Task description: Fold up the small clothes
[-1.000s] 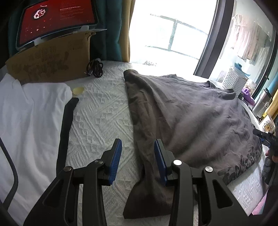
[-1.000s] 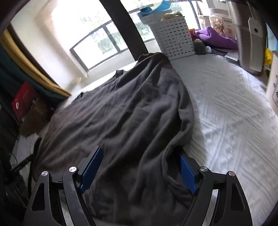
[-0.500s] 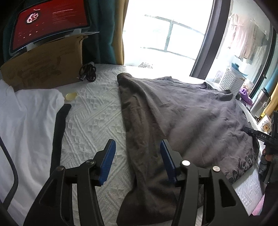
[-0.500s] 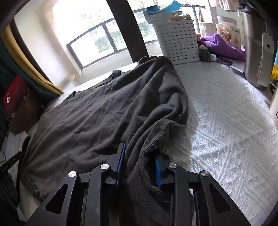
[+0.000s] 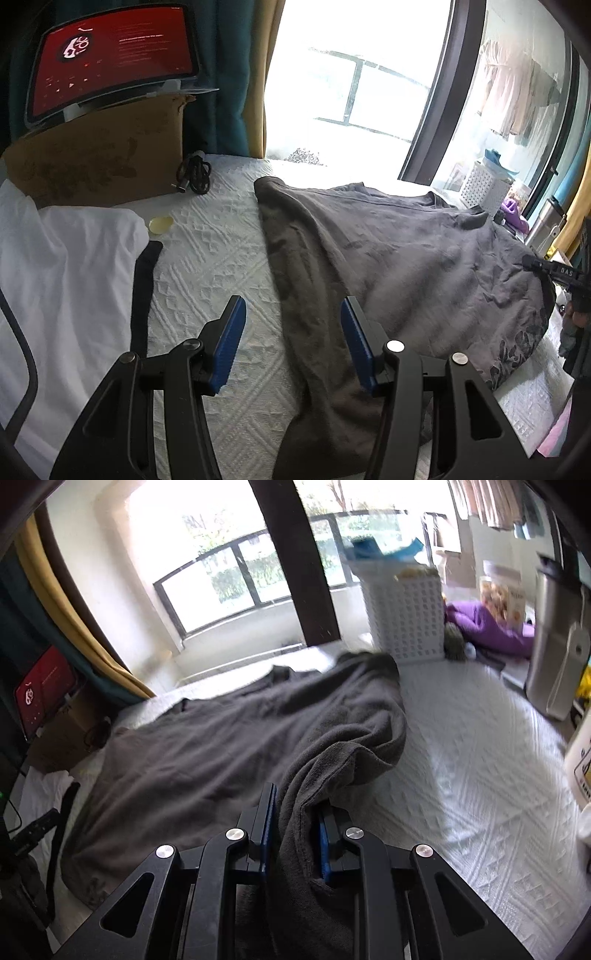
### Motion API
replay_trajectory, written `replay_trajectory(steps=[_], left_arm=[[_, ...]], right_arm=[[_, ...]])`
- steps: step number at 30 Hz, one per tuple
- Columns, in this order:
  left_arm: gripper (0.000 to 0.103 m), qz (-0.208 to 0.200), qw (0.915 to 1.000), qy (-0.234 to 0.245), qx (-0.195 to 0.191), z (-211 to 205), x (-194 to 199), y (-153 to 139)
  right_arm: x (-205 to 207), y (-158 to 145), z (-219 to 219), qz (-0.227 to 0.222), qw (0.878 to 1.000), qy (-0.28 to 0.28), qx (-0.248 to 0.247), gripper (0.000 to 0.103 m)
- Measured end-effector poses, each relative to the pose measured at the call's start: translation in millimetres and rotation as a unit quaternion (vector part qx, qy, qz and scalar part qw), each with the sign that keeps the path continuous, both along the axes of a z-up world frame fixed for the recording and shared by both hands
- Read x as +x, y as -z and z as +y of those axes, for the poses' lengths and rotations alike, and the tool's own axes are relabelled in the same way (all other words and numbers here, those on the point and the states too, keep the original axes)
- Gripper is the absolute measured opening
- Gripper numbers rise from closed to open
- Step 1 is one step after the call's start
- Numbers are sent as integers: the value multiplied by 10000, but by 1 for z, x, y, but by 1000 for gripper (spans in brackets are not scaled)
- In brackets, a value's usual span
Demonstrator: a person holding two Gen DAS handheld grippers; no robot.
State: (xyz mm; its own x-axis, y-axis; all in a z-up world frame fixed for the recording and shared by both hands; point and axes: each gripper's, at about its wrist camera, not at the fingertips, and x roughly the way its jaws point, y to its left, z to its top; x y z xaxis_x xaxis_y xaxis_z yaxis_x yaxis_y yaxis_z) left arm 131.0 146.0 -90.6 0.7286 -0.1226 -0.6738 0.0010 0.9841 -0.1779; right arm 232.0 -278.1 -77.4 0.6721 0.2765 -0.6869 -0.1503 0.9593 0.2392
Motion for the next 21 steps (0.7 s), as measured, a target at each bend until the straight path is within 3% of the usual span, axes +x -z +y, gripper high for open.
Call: replay_trajectory(steps=[7, 21], left_arm=[[53, -35, 9998, 39, -171, 19, -11, 2], [53, -176, 9992, -55, -346, 58, -28, 0]], right_arm=[[3, -27, 46, -246, 9988, -410, -59, 6], [8, -21, 163, -71, 9896, -1389, -354, 5]])
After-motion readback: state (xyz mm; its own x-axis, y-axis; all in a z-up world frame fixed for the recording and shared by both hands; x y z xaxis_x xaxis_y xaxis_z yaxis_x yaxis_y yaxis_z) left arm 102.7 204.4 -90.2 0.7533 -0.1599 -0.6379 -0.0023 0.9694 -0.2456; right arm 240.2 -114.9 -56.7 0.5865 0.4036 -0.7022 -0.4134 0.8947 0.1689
